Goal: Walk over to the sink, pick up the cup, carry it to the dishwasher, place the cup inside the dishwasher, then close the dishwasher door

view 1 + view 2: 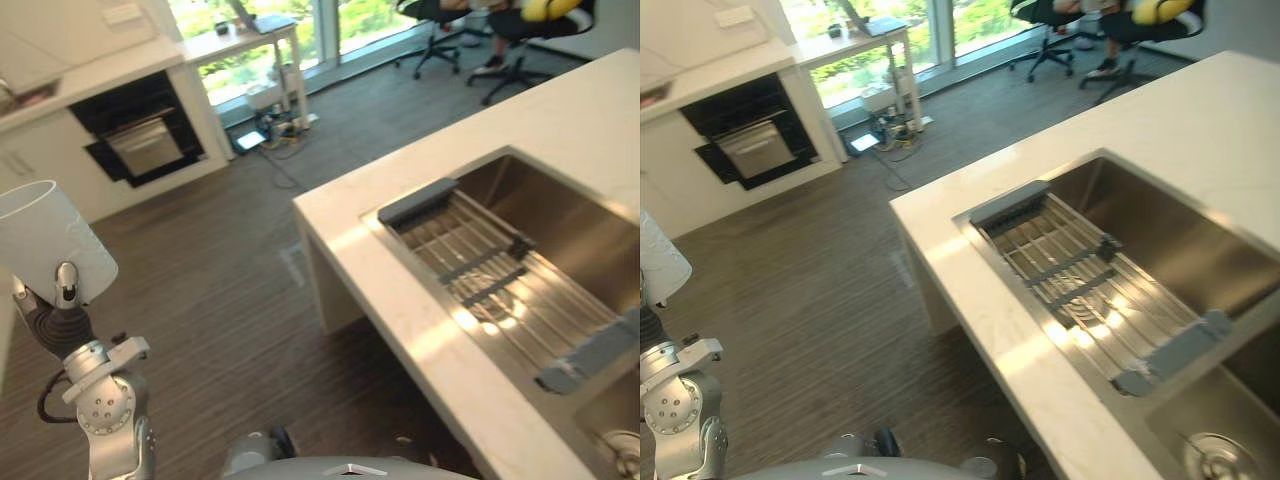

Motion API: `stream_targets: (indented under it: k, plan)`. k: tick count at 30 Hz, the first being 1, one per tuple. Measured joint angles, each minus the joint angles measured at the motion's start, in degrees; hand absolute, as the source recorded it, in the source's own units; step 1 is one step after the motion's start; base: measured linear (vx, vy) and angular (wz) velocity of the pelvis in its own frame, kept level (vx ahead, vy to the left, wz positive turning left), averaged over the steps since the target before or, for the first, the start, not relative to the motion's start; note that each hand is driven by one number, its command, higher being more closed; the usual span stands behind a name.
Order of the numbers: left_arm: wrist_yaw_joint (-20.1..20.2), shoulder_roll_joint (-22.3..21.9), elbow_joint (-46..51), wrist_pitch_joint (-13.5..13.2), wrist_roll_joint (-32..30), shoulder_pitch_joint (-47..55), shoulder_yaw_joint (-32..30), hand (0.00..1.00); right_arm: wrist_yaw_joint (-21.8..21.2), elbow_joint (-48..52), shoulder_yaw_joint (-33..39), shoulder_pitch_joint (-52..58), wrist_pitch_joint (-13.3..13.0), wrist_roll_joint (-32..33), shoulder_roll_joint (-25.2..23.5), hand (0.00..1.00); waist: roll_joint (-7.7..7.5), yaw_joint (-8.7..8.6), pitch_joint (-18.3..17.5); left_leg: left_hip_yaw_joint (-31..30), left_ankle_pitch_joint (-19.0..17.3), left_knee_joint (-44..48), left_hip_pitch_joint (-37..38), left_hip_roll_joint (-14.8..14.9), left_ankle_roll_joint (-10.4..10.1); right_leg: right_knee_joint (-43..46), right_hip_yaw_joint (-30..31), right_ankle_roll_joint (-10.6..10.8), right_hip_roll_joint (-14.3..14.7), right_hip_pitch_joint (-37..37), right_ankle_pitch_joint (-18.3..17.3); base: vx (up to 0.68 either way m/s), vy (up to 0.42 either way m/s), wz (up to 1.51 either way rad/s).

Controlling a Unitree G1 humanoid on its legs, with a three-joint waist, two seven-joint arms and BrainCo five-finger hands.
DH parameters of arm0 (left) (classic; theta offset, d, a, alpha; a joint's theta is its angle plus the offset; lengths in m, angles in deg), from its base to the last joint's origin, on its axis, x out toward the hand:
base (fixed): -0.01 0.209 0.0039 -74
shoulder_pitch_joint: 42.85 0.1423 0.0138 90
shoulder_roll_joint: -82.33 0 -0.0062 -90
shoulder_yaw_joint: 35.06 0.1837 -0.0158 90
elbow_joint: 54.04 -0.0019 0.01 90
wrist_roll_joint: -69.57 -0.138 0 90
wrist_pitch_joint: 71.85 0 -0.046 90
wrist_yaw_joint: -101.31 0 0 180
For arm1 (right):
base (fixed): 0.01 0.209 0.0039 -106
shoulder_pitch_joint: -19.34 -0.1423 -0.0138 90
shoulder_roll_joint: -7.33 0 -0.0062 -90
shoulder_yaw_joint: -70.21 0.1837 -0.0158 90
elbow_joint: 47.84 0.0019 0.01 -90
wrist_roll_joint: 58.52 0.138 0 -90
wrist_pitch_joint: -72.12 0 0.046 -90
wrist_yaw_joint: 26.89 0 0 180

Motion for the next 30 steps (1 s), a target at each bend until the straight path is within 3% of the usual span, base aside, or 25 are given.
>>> stream_targets:
  k: [2,4,6,7,9,11,12,13,15,16,17,18,19,20,21,22,23,24,25,26,27,28,30]
  plan:
    - [0.18,-0.41,1.91,-0.04,1.61,-0.16,1.89,1.00,1.28,-1.71,1.55,-0.53,-0.17,-0.76,0.56,0.00,1.94,-0.04,-0.45,-2.06,2.22,-5.54,-0.56,-2.96,1.38,-0.93,-4.33,1.37,-2.06,2.53,0.82,-0.08,0.115,1.16]
    - [0.58,-0.76,3.85,0.78,1.73,0.03,4.71,1.00,1.43,-2.80,1.86,-0.91,-0.13,-0.85,1.14,0.00,2.59,-0.34,-0.85,-1.92,0.95,-9.76,0.00,-4.39,1.57,-5.64,-8.57,1.69,-1.09,6.07,2.28,-0.04,0.093,1.60]
    - [1.76,-1.00,4.79,1.41,1.73,0.05,7.00,1.00,1.98,-5.27,1.52,-1.68,0.04,-1.36,0.83,0.00,1.09,0.46,-1.02,1.22,1.47,-9.33,0.12,-6.02,3.43,-10.02,-12.86,1.15,-2.67,8.09,4.12,-0.03,0.111,1.51]
    - [2.27,-0.95,5.40,1.63,1.98,0.01,8.69,1.00,2.48,-5.49,1.22,-1.71,0.14,-1.35,0.75,0.00,0.73,1.07,-1.24,4.30,1.59,-6.17,-0.26,-5.37,3.67,-9.70,-15.60,1.30,-3.62,8.13,4.41,0.01,0.067,0.97]
    - [3.27,-0.90,5.41,1.96,2.18,-1.00,12.21,1.00,2.69,-5.67,1.56,-2.34,0.25,-1.24,0.88,0.00,1.33,0.70,-1.50,6.10,3.12,-5.12,-0.69,-4.79,3.99,-6.75,-17.68,2.38,-3.04,7.97,3.09,0.03,0.045,1.50]
    - [4.66,-0.97,2.84,3.66,2.49,-3.16,16.65,1.00,3.59,-7.29,1.49,-4.20,1.17,-0.80,0.69,0.00,0.25,-0.47,-1.10,5.58,7.30,-8.94,-1.74,-6.60,6.56,-9.14,-17.66,1.44,-0.75,9.09,2.72,-0.08,0.031,1.80]
    - [6.71,-1.24,1.07,4.69,3.25,-4.38,20.72,1.00,4.20,-7.53,0.29,-4.14,1.36,-0.45,0.60,0.00,-0.82,-0.50,-0.69,5.96,8.16,-14.06,-0.89,-7.39,6.36,-10.98,-22.35,2.68,0.40,11.90,3.69,-0.05,0.044,1.35]
    - [7.35,-1.23,0.85,5.17,3.40,-4.59,21.53,1.00,4.57,-7.52,-0.16,-4.15,1.36,-0.10,0.53,0.00,-0.60,-0.40,-0.85,6.83,7.54,-14.28,-0.36,-7.24,6.29,-10.48,-22.85,3.14,0.73,12.71,3.60,-0.02,0.045,1.12]
    - [8.66,-1.10,0.30,6.45,3.41,-4.83,23.81,1.00,5.30,-7.50,-0.28,-4.17,1.37,0.73,-0.20,0.00,-2.71,-0.57,-0.33,5.13,8.40,-14.23,0.64,-8.27,6.68,-7.78,-22.99,2.38,0.00,14.32,3.37,0.01,-0.009,0.65]
    - [10.04,-0.78,-0.01,7.35,3.40,-5.08,26.25,1.00,5.89,-7.47,-0.13,-3.93,1.40,2.64,-0.70,0.00,-3.63,-1.00,-0.48,2.47,8.10,-14.22,1.36,-9.23,6.93,-3.82,-20.63,0.35,-1.19,14.65,3.39,0.01,-0.012,0.98]
    - [11.07,-0.48,-0.66,8.05,3.38,-5.77,28.34,1.00,5.91,-7.10,0.78,-3.54,1.40,4.01,-1.06,0.00,-4.05,-1.07,-0.36,-0.17,7.65,-14.21,1.87,-9.58,6.66,1.27,-16.06,-3.50,-2.11,13.32,4.12,0.01,-0.013,1.28]
    - [11.81,0.22,-2.10,8.71,3.47,-7.19,30.99,1.00,5.25,-6.19,3.30,-2.37,1.41,5.31,-1.30,0.00,-3.54,-1.85,-0.62,-5.68,7.24,-14.17,2.42,-9.31,6.55,10.70,-6.24,-8.57,-2.56,8.95,6.99,0.00,-0.026,1.36]
    - [12.22,0.84,-3.87,8.71,3.57,-8.77,32.34,1.00,4.61,-5.75,5.29,-2.22,1.22,6.78,-2.32,0.00,-3.87,-2.70,-0.51,-10.20,5.47,-13.34,2.46,-9.31,4.90,14.14,1.95,-8.15,-0.55,6.18,3.21,0.00,-0.070,1.82]
    - [12.80,1.72,-7.03,8.70,3.81,-11.28,33.79,1.00,3.83,-4.44,7.44,-1.80,0.95,8.62,-3.59,0.00,-4.50,-4.12,-0.40,-15.05,4.18,-12.15,2.37,-9.32,4.38,12.15,10.77,-6.61,3.54,5.21,-2.02,0.00,-0.060,1.71]
    - [13.00,2.09,-8.70,8.70,3.89,-12.43,34.49,1.00,3.43,-4.29,8.49,-1.46,0.54,9.31,-4.46,0.00,-5.08,-4.56,-0.41,-16.61,3.68,-11.87,2.34,-9.68,4.18,9.98,13.99,-5.01,5.12,5.09,-2.79,0.01,-0.083,1.86]
    - [14.06,2.78,-10.58,8.74,3.87,-13.45,35.66,1.00,3.21,-4.38,9.80,-0.85,-0.21,10.58,-5.65,0.00,-6.62,-4.49,-0.81,-17.69,3.45,-12.32,2.74,-10.61,4.02,2.90,18.07,-2.79,6.84,5.53,-1.41,0.02,-0.092,1.33]
    - [14.48,2.88,-10.32,8.74,3.78,-12.68,36.00,1.00,2.71,-4.60,10.39,-0.50,-0.45,10.54,-7.83,0.00,-10.41,-3.53,-2.02,-16.09,2.49,-14.79,4.83,-12.45,2.84,-6.25,18.76,-3.57,5.59,4.73,4.42,0.03,-0.100,0.92]
    - [14.36,3.15,-9.60,8.61,3.64,-12.36,35.79,1.00,2.29,-4.52,9.85,-0.51,-0.67,10.52,-9.36,0.00,-14.73,-2.47,-2.72,-13.06,-0.55,-12.48,4.74,-13.91,2.36,-9.50,18.27,-2.73,2.57,3.84,4.01,0.06,-0.108,0.54]
    - [13.73,1.90,-9.82,8.62,3.65,-12.10,36.07,1.00,2.94,-4.37,7.96,-0.32,-1.55,10.58,-9.59,0.00,-15.88,-2.22,-2.55,-9.02,-7.40,9.98,-0.85,-9.74,6.87,-8.04,16.18,2.47,0.96,3.81,3.07,0.00,-0.101,0.16]
    - [13.76,-0.43,-9.34,8.66,3.38,-11.22,37.01,1.00,2.19,-3.72,6.23,0.50,-1.64,10.58,-6.95,0.00,-11.41,-1.40,-3.50,-7.80,-17.50,15.67,-0.77,-2.53,-1.13,-10.66,15.36,2.41,5.56,4.86,3.48,-0.02,-0.060,0.07]
    - [13.79,-1.15,-9.07,8.63,3.38,-11.26,37.17,1.00,1.28,-3.98,5.46,0.38,-1.58,10.50,-6.07,0.00,-10.27,-1.27,-3.23,-7.36,-18.53,15.15,-0.24,-1.49,-1.13,-12.18,15.81,2.35,6.37,5.83,4.44,-0.04,0.053,-0.56]
    - [13.72,-0.56,-9.04,9.10,3.46,-10.97,37.12,1.00,0.48,-4.25,3.37,0.46,-1.08,10.49,-5.41,0.00,-10.23,-0.90,-3.99,-5.83,-17.38,11.31,1.22,-1.80,-1.71,-15.58,16.11,0.88,6.42,6.54,6.47,0.04,0.088,-0.57]
    - [13.80,0.59,-8.84,9.77,3.47,-12.90,36.97,1.00,0.39,-4.50,1.97,0.54,-0.72,10.52,-6.11,0.00,-11.27,-1.76,-5.06,-4.80,-15.53,7.97,1.71,-2.02,-1.90,-21.63,15.24,-0.30,7.26,8.21,11.69,0.07,0.005,-0.40]
